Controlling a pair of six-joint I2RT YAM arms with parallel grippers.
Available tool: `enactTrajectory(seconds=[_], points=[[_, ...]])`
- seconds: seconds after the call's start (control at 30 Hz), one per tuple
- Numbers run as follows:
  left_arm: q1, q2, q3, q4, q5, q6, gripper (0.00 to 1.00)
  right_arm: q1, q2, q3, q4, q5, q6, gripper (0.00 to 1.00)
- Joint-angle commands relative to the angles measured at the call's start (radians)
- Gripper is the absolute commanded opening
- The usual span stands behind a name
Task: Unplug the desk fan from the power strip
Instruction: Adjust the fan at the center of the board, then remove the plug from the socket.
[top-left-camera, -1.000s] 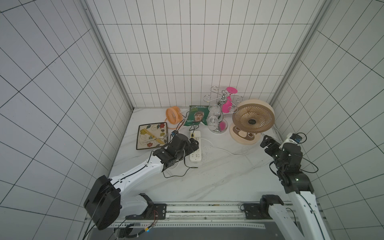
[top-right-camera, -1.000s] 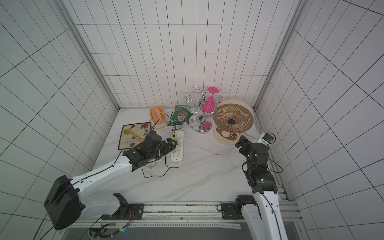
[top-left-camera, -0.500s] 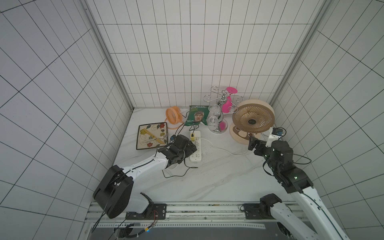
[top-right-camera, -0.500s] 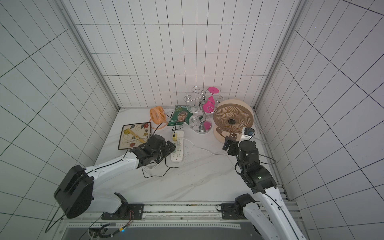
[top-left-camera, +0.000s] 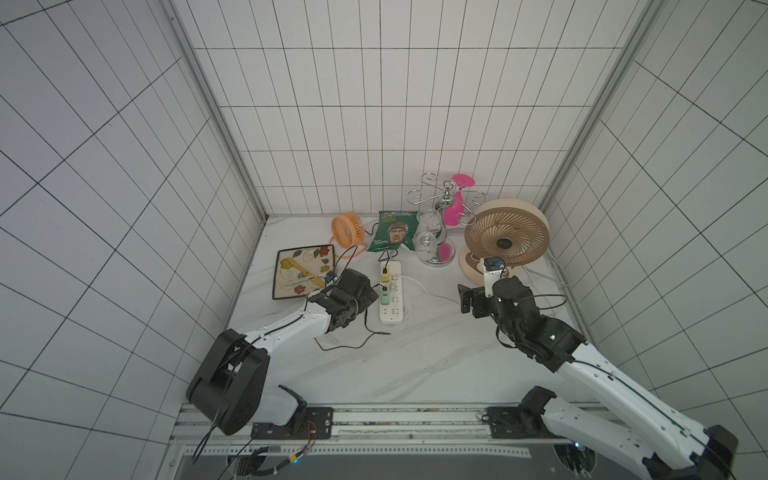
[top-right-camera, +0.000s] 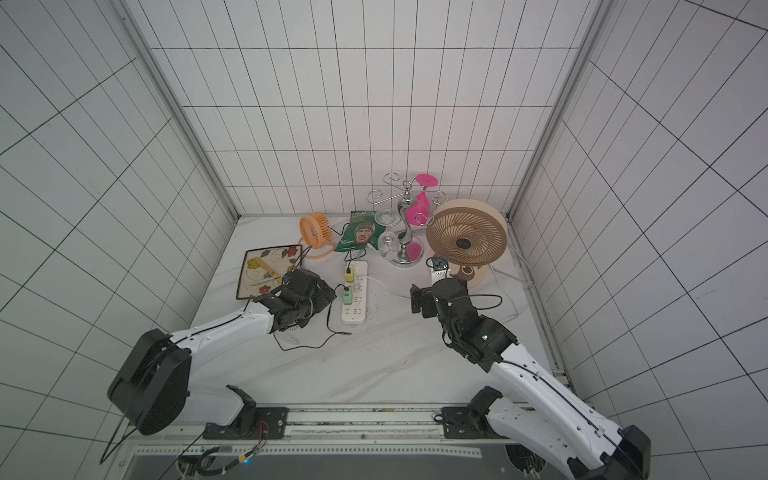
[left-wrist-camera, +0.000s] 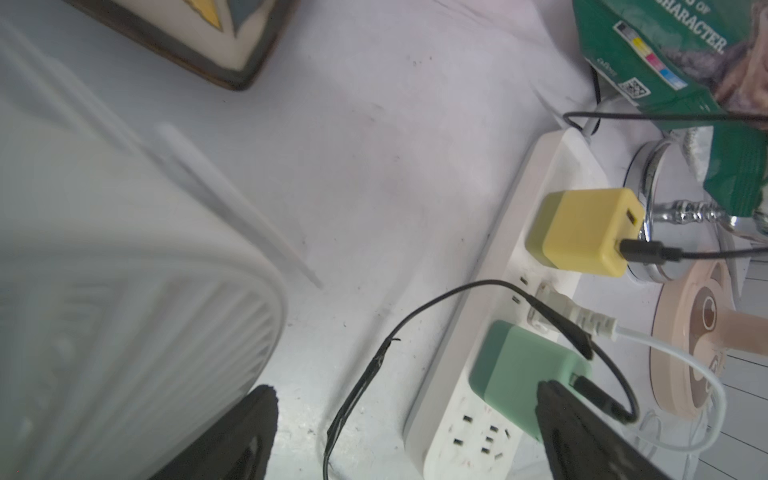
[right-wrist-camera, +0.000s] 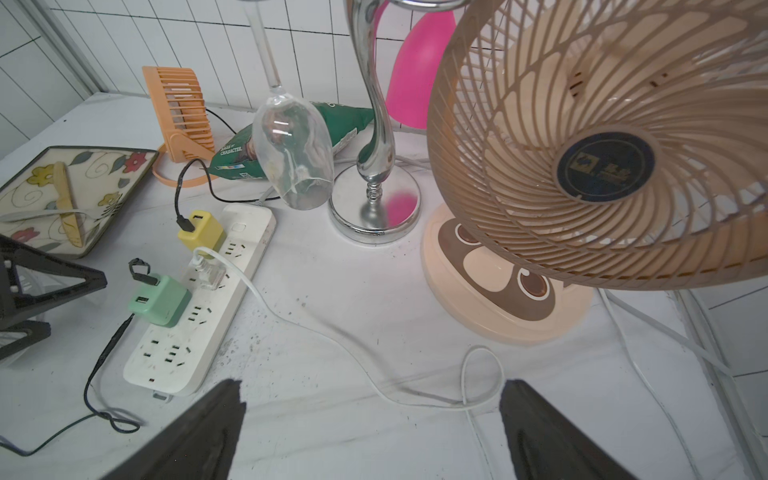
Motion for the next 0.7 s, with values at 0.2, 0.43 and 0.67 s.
enactTrajectory(seconds=[0.2, 0.43, 0.67], points=[[-0.013, -0.056, 0.056, -0.023, -0.040, 0.154, 0.98, 0.141, 0.156, 0.053, 0.065, 0.066, 0.088, 0.99], [-0.154, -0.059, 0.183, -0.131, -0.066, 0.286, 0.86, 0.151, 0.255, 0.134, -0.074, 0.069, 0.366, 0.95], [-0.180, 0.030, 0.256, -0.195, -0.062, 0.337, 0.83, 0.070, 0.322, 0.132, -0.056, -0.187, 0.543, 0.94]])
